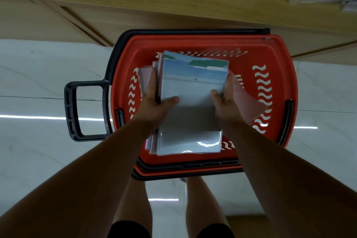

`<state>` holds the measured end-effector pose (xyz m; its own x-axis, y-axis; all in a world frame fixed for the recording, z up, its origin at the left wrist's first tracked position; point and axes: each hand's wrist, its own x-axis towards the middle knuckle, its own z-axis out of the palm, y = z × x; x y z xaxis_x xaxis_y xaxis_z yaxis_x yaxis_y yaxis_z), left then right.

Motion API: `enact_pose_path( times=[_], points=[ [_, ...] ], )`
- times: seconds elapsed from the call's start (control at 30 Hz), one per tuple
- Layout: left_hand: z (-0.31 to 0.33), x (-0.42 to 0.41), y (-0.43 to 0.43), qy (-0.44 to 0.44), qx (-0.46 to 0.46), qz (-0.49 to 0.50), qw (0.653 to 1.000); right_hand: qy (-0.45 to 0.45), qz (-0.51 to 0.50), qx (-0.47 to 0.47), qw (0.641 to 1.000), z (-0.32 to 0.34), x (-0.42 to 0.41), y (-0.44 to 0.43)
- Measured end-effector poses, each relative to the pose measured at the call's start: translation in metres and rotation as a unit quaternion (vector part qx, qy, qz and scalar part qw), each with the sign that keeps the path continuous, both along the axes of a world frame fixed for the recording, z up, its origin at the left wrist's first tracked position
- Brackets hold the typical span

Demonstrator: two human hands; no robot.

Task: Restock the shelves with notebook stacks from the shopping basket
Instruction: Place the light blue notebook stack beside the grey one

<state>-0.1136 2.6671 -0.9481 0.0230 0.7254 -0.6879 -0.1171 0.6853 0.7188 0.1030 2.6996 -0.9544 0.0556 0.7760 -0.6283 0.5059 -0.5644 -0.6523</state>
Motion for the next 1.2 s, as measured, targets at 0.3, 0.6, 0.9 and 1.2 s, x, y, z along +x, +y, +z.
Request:
enact_pose_path(
  times=[0.3,0.6,0.9,1.2],
  points=[
    [0.018,-0.006,-0.004,-0.049,0.038,0.007,0.998,0.038,0.049,0.021,0.998,0.02,-0.001,0.009],
    [0.12,-0.005,-0.007,-0.07,0.057,0.032,0.995,0.107,-0.007,-0.01,0.994,0.118,0.002,0.007],
    [0.293,0.002,0.006,-0.099,0.07,0.046,0.992,0.156,-0.044,0.025,0.986,0.279,0.016,0.007],
    [0.454,0.041,0.023,-0.103,0.125,0.065,0.985,0.247,-0.089,0.047,0.964,0.43,0.047,0.033]
  ],
)
